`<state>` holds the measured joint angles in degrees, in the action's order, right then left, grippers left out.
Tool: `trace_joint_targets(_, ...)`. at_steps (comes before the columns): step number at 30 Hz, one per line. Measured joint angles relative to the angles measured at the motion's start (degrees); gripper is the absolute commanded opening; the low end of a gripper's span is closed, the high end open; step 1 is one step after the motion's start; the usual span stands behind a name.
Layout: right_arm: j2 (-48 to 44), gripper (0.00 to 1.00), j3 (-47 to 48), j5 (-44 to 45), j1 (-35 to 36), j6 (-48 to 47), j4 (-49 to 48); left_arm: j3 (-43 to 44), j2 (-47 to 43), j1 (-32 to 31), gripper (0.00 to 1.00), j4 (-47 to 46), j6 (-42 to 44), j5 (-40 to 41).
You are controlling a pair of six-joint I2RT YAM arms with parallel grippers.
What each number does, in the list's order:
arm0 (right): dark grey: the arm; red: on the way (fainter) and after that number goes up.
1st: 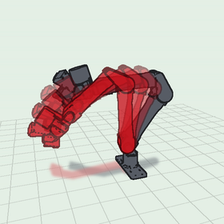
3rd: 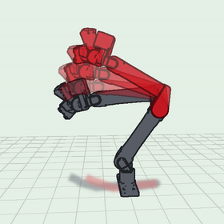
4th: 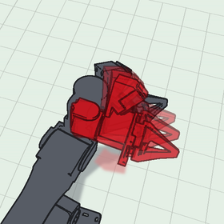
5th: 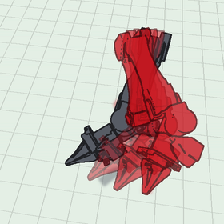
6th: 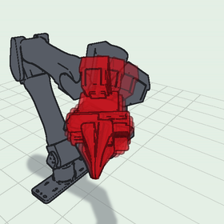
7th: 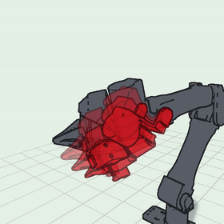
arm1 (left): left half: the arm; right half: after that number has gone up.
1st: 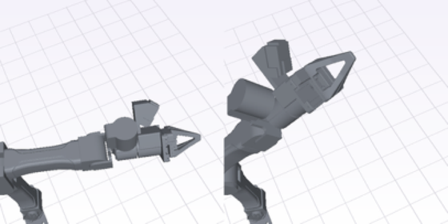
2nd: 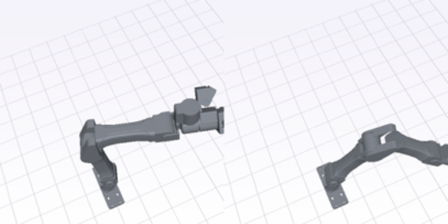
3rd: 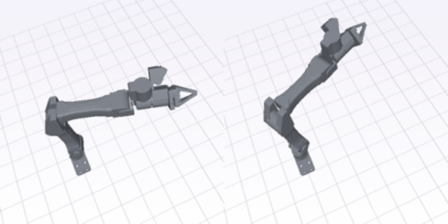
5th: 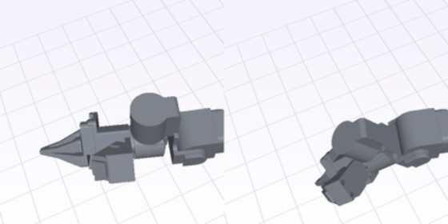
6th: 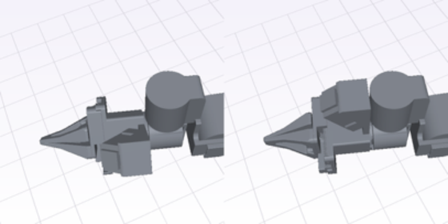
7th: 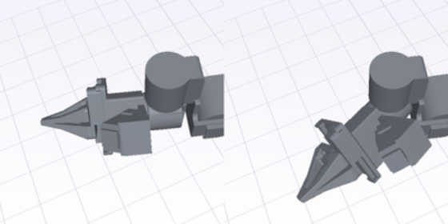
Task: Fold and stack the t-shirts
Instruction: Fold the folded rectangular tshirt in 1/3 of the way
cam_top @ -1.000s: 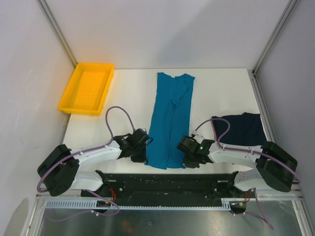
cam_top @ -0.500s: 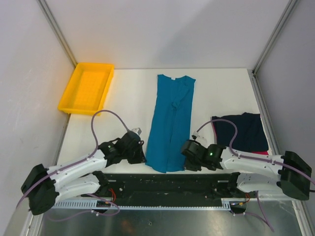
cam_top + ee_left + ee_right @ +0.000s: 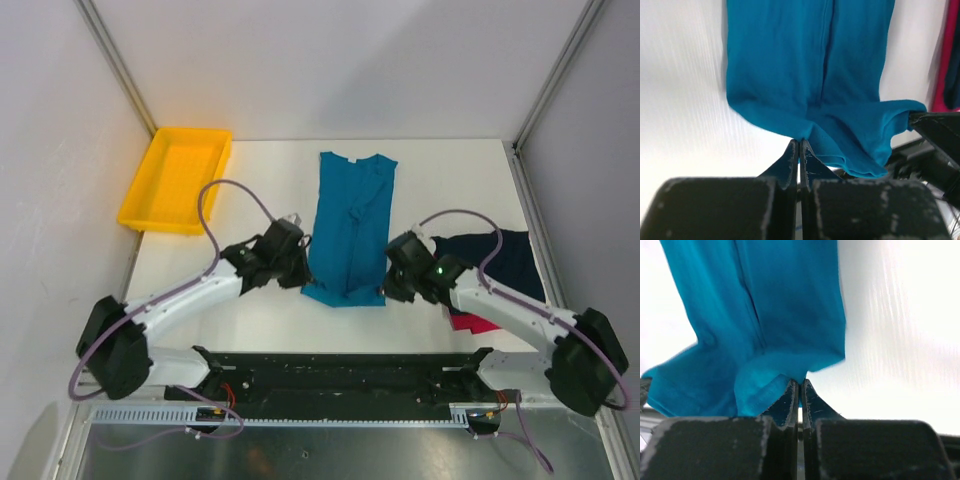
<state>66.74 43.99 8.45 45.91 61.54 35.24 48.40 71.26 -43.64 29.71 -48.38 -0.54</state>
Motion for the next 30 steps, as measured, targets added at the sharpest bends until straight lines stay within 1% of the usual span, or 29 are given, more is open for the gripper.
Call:
trace_joint_targets(4, 8.3, 0.0, 6.5, -1.5, -7.4, -5.7, -3.9, 7.4, 8.1, 3.8, 0.0, -1.7, 1.9, 0.9)
trace_joint_targets(8, 17.8, 0.0, 13.6, -3.3, -14.0, -10.6, -8.3, 15.2, 18.6, 7.8, 0.0, -3.7, 3.7, 1.1)
trace_joint_targets(14, 30.7, 0.0, 21.9, -6.8, -21.0, -15.0, -13.0, 25.9, 32.5, 12.4, 0.0, -4.9, 6.1, 0.4)
trace_joint_targets(18, 38.0, 0.0, 26.6, -9.6, -24.8, -16.8, -14.8, 33.5, 39.8, 15.1, 0.0, -5.4, 7.9, -1.2)
trace_joint_targets(24, 41.9, 0.0, 29.7, -12.1, -28.1, -18.3, -15.8, 39.7, 45.1, 17.4, 0.0, -5.7, 9.3, -3.3)
trace_joint_targets(30, 42.0, 0.0, 30.2, -13.9, -29.6, -19.0, -16.9, 40.6, 46.0, 18.4, 0.0, -5.8, 9.8, -4.7)
